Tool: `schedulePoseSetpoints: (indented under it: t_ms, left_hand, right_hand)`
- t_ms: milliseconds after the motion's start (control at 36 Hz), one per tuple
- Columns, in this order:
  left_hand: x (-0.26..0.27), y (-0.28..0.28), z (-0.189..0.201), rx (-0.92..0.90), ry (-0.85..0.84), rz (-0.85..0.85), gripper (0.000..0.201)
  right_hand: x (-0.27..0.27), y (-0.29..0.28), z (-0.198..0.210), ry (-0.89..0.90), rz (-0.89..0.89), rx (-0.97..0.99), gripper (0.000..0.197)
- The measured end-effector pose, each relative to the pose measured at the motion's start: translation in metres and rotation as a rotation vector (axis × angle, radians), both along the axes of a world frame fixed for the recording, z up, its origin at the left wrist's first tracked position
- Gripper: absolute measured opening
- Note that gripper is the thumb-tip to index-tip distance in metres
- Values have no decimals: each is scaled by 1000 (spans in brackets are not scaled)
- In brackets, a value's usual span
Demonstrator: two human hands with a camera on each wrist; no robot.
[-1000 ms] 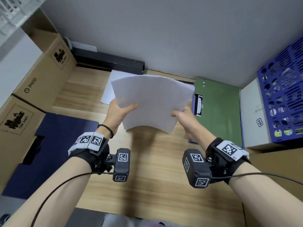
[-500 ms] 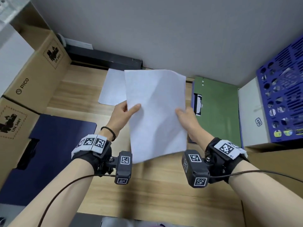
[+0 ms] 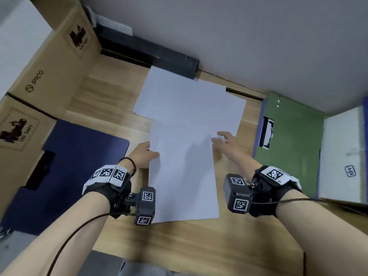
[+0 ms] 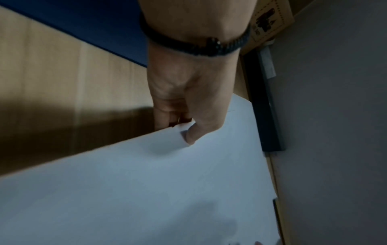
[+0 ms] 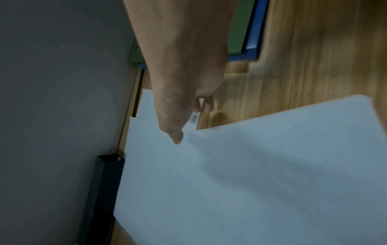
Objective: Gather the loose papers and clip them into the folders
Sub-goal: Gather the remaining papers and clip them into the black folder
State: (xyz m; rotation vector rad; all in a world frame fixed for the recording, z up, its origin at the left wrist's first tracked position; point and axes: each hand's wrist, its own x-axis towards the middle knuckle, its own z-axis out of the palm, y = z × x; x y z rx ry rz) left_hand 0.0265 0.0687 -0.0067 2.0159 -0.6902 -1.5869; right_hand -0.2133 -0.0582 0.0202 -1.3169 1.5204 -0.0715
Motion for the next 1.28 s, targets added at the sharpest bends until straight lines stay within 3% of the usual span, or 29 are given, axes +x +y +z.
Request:
schedulePoseSetpoints:
  t_ms: [167, 361, 472, 583, 639, 722, 806, 889, 944, 1028, 1083, 1111, 1194, 1278]
  left_hand:
    - [23, 12, -2, -2, -64, -36, 24]
    - [35, 15, -7, -122, -4, 225, 37]
    - [35, 9, -10, -174, 48, 429, 40]
    - [29, -3, -10, -194, 66, 545, 41]
    - [26, -8, -12, -179, 47, 549, 41]
    - [19, -14, -12, -151, 15, 516, 41]
    - [16, -14, -12, -137, -22, 473, 41]
    - [15, -11, -12, -118, -47, 443, 37]
    - [15, -9, -13, -107, -77, 449, 32]
    - [15, -8, -14, -110, -119, 455, 24]
    - [15, -8, -14, -103, -133, 455, 24]
    - [15, -9, -15, -95, -126, 455, 24]
    - [13, -16, -11, -60, -66, 436, 27]
    - [10, -24, -7, -45, -47, 383, 28]
  right_hand:
    - [29, -32, -10, -54, 149, -66, 45]
    - [26, -47, -34, 173, 513, -23, 43]
    - [19, -40, -23, 214, 555, 9, 34]
    - [13, -18, -2, 165, 543, 125, 45]
    - [10, -5, 1, 119, 511, 266, 40]
    - [3, 7, -1, 80, 446, 441, 54]
    - [-5, 3, -4, 43, 270, 369, 38]
    - [-14, -13, -16, 25, 46, 157, 17]
    - [-19, -21, -19, 2, -25, 39, 18]
    - [-21, -27, -20, 11, -25, -13, 31]
    - [-20, -25, -23, 33, 31, -6, 9]
    - [-18, -23, -22, 53, 53, -12, 7]
    - [-15, -17, -27, 44, 59, -20, 6]
    - [-12, -8, -26, 11, 24, 61, 40]
